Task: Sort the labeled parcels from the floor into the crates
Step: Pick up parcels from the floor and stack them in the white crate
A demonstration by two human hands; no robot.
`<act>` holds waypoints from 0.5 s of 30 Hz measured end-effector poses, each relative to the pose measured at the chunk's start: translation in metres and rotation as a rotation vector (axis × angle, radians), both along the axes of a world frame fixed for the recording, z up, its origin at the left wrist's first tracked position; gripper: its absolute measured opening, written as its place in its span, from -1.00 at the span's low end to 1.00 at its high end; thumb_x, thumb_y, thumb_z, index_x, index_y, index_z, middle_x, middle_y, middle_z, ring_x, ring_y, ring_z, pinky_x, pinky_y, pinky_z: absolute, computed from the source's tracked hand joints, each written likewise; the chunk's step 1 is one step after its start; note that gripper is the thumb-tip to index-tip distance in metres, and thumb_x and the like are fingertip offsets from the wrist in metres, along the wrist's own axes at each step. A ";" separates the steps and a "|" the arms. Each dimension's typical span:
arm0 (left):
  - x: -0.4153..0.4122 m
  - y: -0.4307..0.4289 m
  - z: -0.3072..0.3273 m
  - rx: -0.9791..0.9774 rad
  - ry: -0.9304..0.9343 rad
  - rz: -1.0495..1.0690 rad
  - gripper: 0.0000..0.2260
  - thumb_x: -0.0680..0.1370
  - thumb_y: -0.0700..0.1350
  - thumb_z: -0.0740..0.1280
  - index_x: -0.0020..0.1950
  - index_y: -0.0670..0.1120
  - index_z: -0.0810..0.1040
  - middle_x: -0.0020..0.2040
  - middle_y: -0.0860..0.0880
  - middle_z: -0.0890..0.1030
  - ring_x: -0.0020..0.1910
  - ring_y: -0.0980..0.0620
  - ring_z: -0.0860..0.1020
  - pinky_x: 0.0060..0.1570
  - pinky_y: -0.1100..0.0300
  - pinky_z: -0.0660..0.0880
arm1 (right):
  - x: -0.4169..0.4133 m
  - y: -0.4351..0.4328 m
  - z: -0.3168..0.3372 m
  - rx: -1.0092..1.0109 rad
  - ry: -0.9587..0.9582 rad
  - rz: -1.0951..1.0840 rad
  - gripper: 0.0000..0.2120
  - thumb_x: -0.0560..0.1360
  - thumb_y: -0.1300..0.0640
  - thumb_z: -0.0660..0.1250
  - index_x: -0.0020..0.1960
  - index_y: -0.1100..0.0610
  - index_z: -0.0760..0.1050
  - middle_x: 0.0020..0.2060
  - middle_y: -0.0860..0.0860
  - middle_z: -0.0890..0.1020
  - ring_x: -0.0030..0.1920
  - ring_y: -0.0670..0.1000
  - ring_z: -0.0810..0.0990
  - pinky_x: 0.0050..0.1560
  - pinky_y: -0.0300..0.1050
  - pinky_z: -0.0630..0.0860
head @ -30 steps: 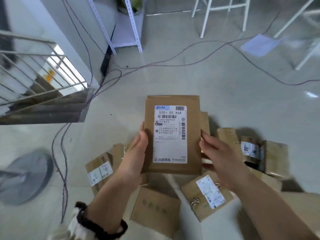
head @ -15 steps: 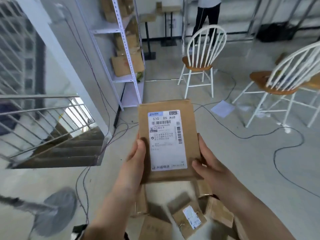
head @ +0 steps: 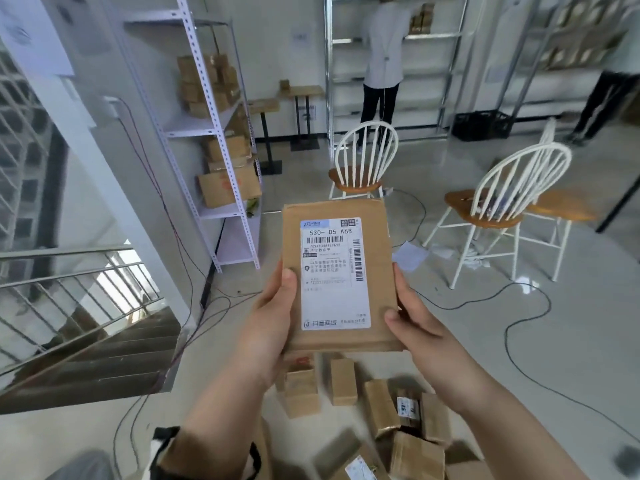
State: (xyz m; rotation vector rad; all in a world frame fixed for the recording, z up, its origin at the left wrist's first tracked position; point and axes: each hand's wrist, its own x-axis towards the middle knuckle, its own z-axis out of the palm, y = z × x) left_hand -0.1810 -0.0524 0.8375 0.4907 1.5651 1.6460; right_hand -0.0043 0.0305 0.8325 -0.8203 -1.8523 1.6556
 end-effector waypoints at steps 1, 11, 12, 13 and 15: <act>0.005 0.005 0.002 0.008 -0.005 -0.005 -0.70 0.59 0.15 0.16 0.31 0.24 0.46 0.02 0.11 0.69 -0.07 0.08 0.67 -0.22 0.17 0.57 | 0.006 0.002 0.004 0.014 0.010 -0.015 -0.47 0.61 0.12 0.13 0.45 -0.29 0.06 0.15 -0.55 0.42 0.09 -0.51 0.41 0.13 -0.54 0.33; 0.069 0.059 0.031 0.113 -0.009 -0.160 -0.67 0.57 0.13 0.21 0.32 0.17 0.48 -0.09 0.14 0.70 -0.09 0.11 0.66 -0.07 0.11 0.54 | 0.080 0.012 0.033 0.132 0.064 -0.221 -0.53 0.58 0.09 0.13 0.27 -0.40 0.06 0.18 -0.55 0.32 0.01 -0.67 0.31 -0.08 -0.71 0.25; 0.077 0.063 0.033 0.116 -0.019 -0.182 -0.66 0.56 0.13 0.21 0.32 0.17 0.48 -0.11 0.13 0.70 -0.08 0.09 0.66 -0.03 0.08 0.55 | 0.088 0.012 0.034 0.144 0.059 -0.252 -0.53 0.58 0.08 0.13 0.27 -0.41 0.05 0.22 -0.52 0.28 0.03 -0.68 0.28 -0.07 -0.71 0.24; 0.084 0.066 0.034 0.123 -0.023 -0.208 -0.66 0.56 0.13 0.21 0.33 0.16 0.47 -0.11 0.13 0.71 -0.07 0.08 0.66 -0.02 0.08 0.55 | 0.095 0.011 0.035 0.156 0.056 -0.287 -0.52 0.58 0.09 0.13 0.27 -0.41 0.06 0.24 -0.52 0.26 0.04 -0.67 0.28 -0.06 -0.72 0.23; 0.099 0.072 0.036 0.130 -0.003 -0.283 -0.65 0.57 0.13 0.19 0.35 0.17 0.45 -0.08 0.13 0.70 -0.04 0.09 0.65 0.01 0.07 0.55 | 0.111 0.009 0.033 0.185 0.050 -0.354 -0.49 0.58 0.14 0.14 0.32 -0.37 0.07 0.24 -0.55 0.29 0.06 -0.63 0.32 -0.04 -0.70 0.24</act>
